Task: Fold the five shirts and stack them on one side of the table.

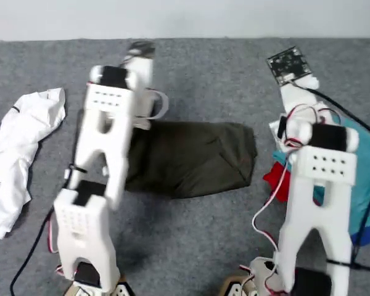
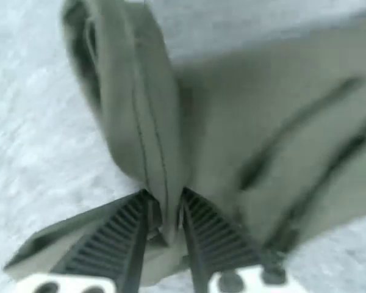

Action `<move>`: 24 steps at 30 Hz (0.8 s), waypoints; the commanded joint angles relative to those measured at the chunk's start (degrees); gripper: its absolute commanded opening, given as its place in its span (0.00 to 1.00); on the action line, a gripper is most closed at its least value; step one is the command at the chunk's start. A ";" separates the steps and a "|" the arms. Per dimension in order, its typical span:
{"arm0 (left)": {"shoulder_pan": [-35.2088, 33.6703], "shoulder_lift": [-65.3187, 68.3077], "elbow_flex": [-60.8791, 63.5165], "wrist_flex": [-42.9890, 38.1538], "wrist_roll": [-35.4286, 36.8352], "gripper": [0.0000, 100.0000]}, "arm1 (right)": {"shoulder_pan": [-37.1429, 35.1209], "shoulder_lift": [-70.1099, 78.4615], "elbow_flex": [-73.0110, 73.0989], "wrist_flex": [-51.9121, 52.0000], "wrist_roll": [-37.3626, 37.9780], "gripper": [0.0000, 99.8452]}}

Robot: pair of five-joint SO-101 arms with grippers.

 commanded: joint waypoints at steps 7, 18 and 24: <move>18.81 3.78 -7.34 0.70 0.09 0.01 | 0.84 -3.03 -0.18 0.40 -0.18 0.15; 26.02 32.79 -44.35 0.97 3.78 0.02 | 6.37 -3.47 -0.44 0.40 -0.09 0.15; 26.73 34.55 -48.40 0.88 4.04 0.11 | 6.37 -3.65 -0.53 2.07 3.69 0.15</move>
